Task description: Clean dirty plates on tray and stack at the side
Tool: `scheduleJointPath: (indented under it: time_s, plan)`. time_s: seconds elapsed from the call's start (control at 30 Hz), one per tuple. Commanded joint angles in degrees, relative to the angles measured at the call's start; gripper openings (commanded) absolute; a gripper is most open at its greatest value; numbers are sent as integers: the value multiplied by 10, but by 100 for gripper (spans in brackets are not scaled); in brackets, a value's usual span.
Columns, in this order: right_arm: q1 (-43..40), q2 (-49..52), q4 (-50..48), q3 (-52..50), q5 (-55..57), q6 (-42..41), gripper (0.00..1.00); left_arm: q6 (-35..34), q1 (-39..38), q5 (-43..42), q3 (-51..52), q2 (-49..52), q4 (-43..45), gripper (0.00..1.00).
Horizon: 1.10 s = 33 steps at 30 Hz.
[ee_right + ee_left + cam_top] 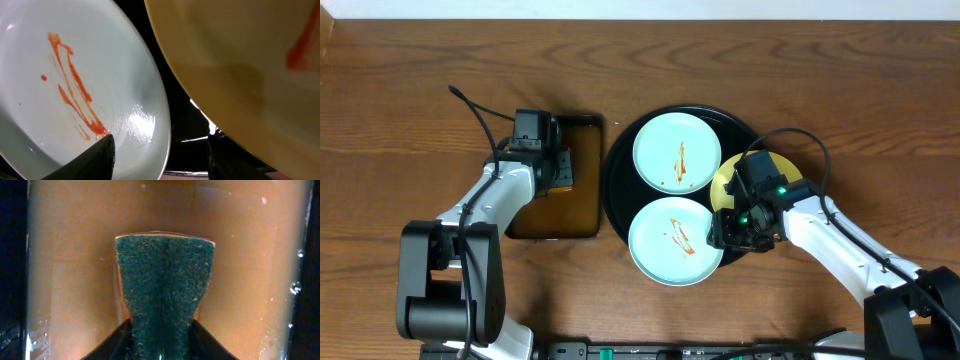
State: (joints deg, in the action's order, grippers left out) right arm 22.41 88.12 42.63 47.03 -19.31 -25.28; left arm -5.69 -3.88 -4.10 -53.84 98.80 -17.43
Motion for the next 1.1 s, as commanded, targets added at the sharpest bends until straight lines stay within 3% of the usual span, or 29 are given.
scheduleJointPath:
  time_s: [0.0,0.23,0.3,0.4,0.6,0.73,0.83,0.9,1.07]
  plan:
    - [5,1,0,0,4,-4,57,1,-1,9,-11,5,2,29]
    - [5,1,0,0,4,-4,58,1,-1,9,-9,25,3,29]
    - [5,1,0,0,4,-4,56,1,-1,9,-9,28,7,23]
    - [5,1,-5,0,1,-4,54,1,-1,9,-9,27,14,8]
    - [2,-15,-21,26,29,17,59,1,-1,9,-13,4,17,7]
    - [-12,-38,-26,99,104,72,59,-6,-1,9,-13,-46,11,7]
    - [-25,-38,-96,135,199,95,67,-12,-1,9,-13,-85,6,7]
    - [-28,-38,-150,135,217,108,66,-25,-1,8,-13,-101,6,7]
    - [-30,-21,-253,135,215,134,55,-33,-1,-17,-13,-143,-1,8]
